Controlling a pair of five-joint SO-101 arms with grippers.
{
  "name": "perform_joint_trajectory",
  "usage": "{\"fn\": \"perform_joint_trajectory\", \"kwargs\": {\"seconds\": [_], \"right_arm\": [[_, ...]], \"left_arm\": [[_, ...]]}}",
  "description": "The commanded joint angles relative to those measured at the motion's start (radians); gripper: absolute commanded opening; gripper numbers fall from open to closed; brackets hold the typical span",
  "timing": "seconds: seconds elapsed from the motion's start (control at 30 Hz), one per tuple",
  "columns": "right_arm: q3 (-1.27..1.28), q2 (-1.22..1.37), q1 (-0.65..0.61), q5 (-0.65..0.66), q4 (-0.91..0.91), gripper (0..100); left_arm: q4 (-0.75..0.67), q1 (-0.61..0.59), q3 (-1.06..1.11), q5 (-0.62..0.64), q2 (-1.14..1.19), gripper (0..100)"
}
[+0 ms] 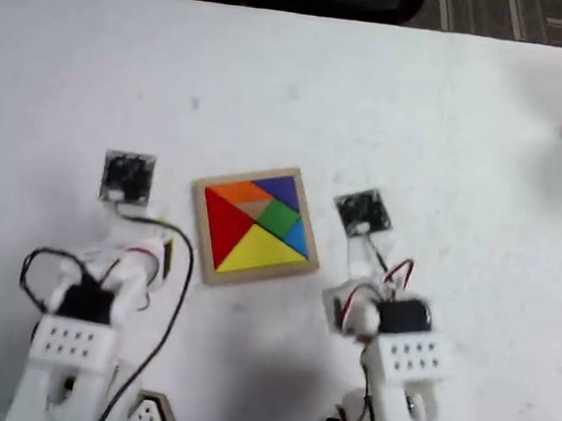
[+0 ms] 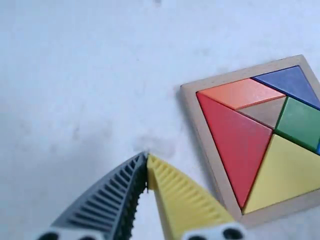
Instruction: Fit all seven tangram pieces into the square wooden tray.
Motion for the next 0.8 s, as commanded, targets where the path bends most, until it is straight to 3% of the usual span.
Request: {"fn": "perform_joint_trajectory", "kwargs": {"seconds": [0.0,0.13,0.33,0.57,0.77], "right_arm": [[0.055,-0.191,-0.015,0.009,0.064,2.1],[0.152,-0.377,-0.015,0.009,0.134,2.1],[0.241,-0.647,0.053,0.003,0.200,2.1],[0.361,-0.759,0.073,0.000,0.196,2.1],[0.425,-0.751,0.082,0.002,0.160,1.8]], "left_arm": [[0.149,-0.054,0.043,-0.008,-0.265,2],[0.238,-0.104,0.123,-0.012,-0.464,2],[0.365,-0.156,0.241,-0.215,-0.700,2],[0.414,-0.156,0.261,-0.247,-0.684,2],[0.585,-0.156,0.261,-0.253,-0.684,2]]}}
